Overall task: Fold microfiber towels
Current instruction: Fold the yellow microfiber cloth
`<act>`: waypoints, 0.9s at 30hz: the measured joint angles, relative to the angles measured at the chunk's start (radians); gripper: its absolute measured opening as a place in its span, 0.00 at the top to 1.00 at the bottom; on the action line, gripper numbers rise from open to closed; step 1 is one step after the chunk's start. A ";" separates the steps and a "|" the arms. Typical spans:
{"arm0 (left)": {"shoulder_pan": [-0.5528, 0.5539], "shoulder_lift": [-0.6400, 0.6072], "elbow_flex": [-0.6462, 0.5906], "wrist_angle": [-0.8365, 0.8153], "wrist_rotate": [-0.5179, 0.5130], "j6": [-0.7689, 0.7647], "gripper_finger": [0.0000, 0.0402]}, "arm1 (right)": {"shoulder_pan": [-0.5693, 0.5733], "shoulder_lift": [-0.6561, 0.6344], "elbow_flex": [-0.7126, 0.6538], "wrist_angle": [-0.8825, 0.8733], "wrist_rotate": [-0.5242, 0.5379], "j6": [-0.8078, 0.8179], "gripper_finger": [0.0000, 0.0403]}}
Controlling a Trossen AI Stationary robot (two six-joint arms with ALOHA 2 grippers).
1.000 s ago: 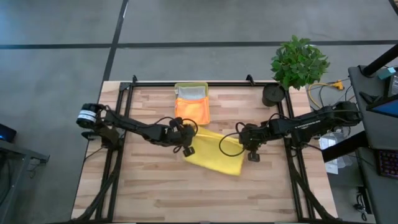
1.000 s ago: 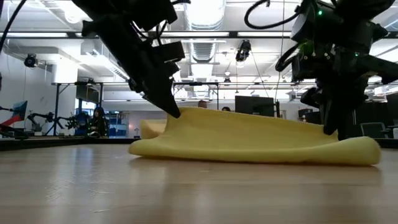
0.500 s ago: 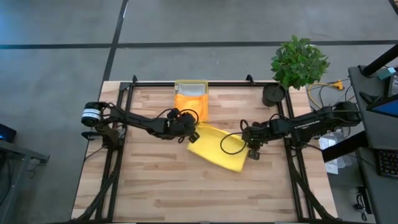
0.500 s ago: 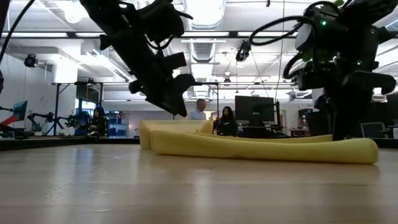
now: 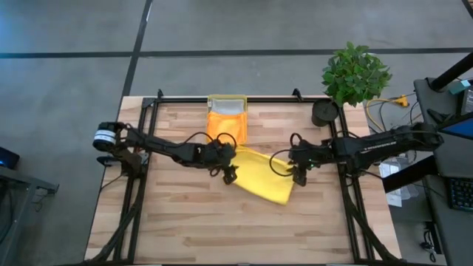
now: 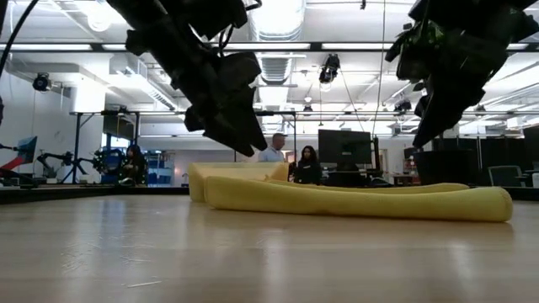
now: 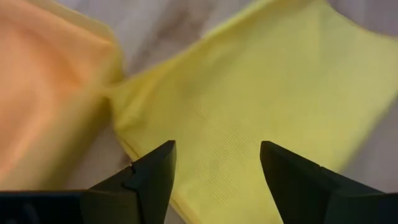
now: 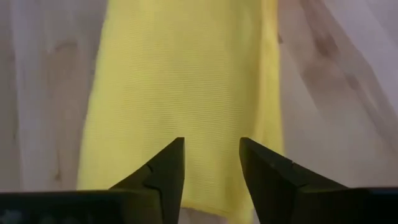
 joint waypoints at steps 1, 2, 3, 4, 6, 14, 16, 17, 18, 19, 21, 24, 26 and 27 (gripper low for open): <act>-0.009 0.000 -0.004 0.001 0.007 0.000 0.45 | 0.005 0.000 -0.001 0.010 -0.003 0.007 0.63; -0.017 0.001 -0.008 0.002 0.019 -0.007 0.45 | 0.008 0.004 -0.002 0.021 -0.004 0.015 0.64; -0.024 0.001 -0.014 0.003 0.023 -0.023 0.45 | 0.008 0.015 -0.002 0.038 -0.004 0.018 0.66; -0.029 0.001 -0.022 0.005 0.026 -0.040 0.45 | 0.008 0.027 -0.002 0.053 -0.004 0.020 0.67; -0.037 0.001 -0.041 0.003 0.030 -0.074 0.45 | 0.008 0.062 -0.002 0.092 -0.004 0.028 0.71; -0.046 0.078 -0.087 0.002 0.109 -0.147 0.45 | 0.008 0.240 0.018 0.225 -0.034 0.040 0.86; -0.047 0.097 -0.090 -0.003 0.105 -0.161 0.45 | 0.008 0.283 0.032 0.233 -0.033 0.036 0.88; -0.047 0.097 -0.090 -0.003 0.107 -0.173 0.45 | 0.008 0.303 0.034 0.236 -0.033 0.035 0.89; -0.048 0.099 -0.090 -0.003 0.108 -0.181 0.45 | 0.008 0.326 0.034 0.239 -0.032 0.035 0.90; -0.048 0.100 -0.090 -0.003 0.106 -0.188 0.45 | 0.008 0.347 0.036 0.252 -0.033 0.035 0.91; -0.050 0.093 -0.090 -0.013 0.110 -0.206 0.45 | 0.008 0.390 0.038 0.261 -0.032 0.035 0.93; -0.059 0.084 -0.088 -0.032 0.156 -0.216 0.45 | 0.008 0.453 0.038 0.264 -0.030 0.056 0.95; -0.070 0.084 -0.087 -0.024 0.218 -0.249 0.45 | 0.008 0.479 0.043 0.278 -0.031 0.076 0.96; -0.076 0.083 -0.087 -0.023 0.260 -0.266 0.45 | 0.008 0.490 0.044 0.282 -0.035 0.083 0.96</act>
